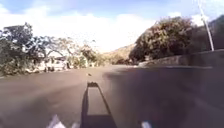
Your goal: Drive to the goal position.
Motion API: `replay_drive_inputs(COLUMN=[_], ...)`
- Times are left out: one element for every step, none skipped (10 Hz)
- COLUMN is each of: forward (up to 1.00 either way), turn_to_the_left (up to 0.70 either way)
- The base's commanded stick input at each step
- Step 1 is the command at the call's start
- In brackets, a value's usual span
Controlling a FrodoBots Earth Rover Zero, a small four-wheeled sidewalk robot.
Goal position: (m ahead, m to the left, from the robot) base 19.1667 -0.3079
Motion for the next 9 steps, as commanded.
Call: replay_drive_inputs(forward=[0.85,0.85,0.85,0.85,0.85,0.85,0.85,0.85,0.85], turn_to_the_left=[-0.12,-0.25,-0.34,-0.34,-0.34,-0.34,-0.34,-0.34,-0.31])
